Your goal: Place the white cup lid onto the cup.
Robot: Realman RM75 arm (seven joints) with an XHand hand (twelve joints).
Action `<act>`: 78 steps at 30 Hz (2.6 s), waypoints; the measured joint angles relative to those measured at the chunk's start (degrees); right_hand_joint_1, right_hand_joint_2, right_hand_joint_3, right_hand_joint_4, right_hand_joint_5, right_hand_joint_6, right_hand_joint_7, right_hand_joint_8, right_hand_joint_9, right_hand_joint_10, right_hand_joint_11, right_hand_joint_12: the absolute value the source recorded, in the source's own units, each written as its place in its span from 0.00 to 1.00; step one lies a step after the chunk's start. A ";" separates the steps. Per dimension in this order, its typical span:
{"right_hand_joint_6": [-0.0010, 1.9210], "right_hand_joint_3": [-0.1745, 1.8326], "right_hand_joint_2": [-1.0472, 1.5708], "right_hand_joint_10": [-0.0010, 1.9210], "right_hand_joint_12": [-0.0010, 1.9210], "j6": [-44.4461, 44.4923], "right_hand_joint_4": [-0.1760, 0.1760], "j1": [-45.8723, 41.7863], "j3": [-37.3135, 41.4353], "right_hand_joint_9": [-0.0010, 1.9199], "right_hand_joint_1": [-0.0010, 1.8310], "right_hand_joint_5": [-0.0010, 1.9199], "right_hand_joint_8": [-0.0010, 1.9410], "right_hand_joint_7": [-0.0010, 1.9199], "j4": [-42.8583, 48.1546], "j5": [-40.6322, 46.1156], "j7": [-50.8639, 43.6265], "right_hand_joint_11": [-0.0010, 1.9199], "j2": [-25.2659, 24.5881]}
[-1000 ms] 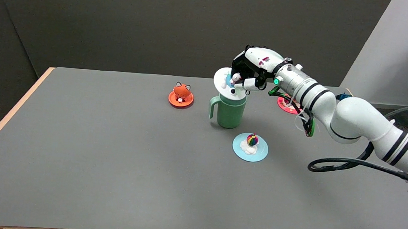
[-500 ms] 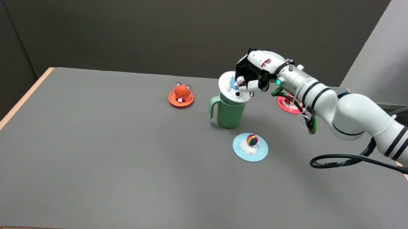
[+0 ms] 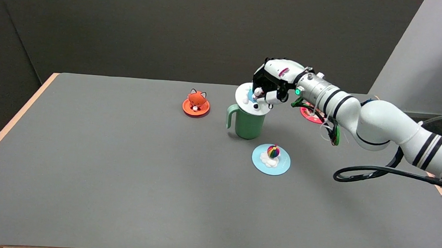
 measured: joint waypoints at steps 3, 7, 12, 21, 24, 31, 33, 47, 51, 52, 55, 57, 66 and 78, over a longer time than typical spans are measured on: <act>0.52 0.14 0.81 0.35 0.61 0.03 0.00 0.69 -0.98 0.55 0.69 0.50 0.50 0.52 0.46 0.20 0.00 0.44 -0.12; 0.52 0.14 0.81 0.35 0.61 0.21 0.00 1.40 -2.09 0.55 0.69 0.50 0.50 0.52 1.01 0.39 0.03 0.44 -0.29; 0.60 0.19 0.81 0.25 0.66 0.54 1.00 2.07 -3.03 0.56 0.54 0.45 0.19 0.58 1.50 0.50 0.04 0.40 -0.51; 0.11 0.49 0.69 0.16 0.77 1.52 0.89 2.75 -4.05 0.55 0.54 0.39 0.12 0.51 1.63 0.41 -0.10 0.33 -0.83; 0.10 0.50 0.68 0.15 0.79 1.68 0.81 2.88 -4.21 0.55 0.53 0.36 0.12 0.50 1.54 0.38 -0.14 0.31 -0.88; 0.09 0.56 0.66 0.17 0.76 2.46 0.77 2.96 -4.33 0.53 0.51 0.35 0.10 0.49 1.00 -0.33 -0.18 0.29 -0.93; 0.09 0.56 0.66 0.17 0.76 2.75 0.77 2.95 -4.22 0.53 0.51 0.35 0.10 0.49 0.75 -0.96 -0.18 0.28 -0.93; 0.10 0.53 0.67 0.13 0.64 5.39 0.88 0.72 0.81 0.50 0.51 0.35 0.11 0.46 -1.62 -5.54 -0.27 0.30 0.12; 0.10 0.51 0.68 0.13 0.58 6.66 0.94 -0.56 2.76 0.49 0.50 0.35 0.11 0.46 -2.38 -6.76 -0.58 0.33 0.98; 0.10 0.51 0.68 0.13 0.57 6.97 0.94 -0.93 3.26 0.49 0.50 0.35 0.11 0.46 -2.58 -7.00 -0.69 0.33 1.22; 0.10 0.53 0.67 0.12 0.56 7.94 0.97 -2.29 4.77 0.49 0.51 0.36 0.11 0.46 -3.03 -7.55 -1.01 0.33 1.89; 0.10 0.52 0.67 0.12 0.56 8.81 1.00 -3.63 6.16 0.49 0.51 0.37 0.11 0.46 -3.29 -7.87 -1.23 0.34 2.40; 0.11 0.57 0.67 0.13 0.51 12.05 1.00 -12.15 13.66 0.48 0.49 0.39 0.10 0.47 -3.87 -8.50 -2.63 0.34 4.07; 0.12 0.57 0.67 0.11 0.41 15.75 1.00 -26.20 24.60 0.44 0.47 0.40 0.10 0.47 -4.10 -8.44 -5.25 0.32 5.00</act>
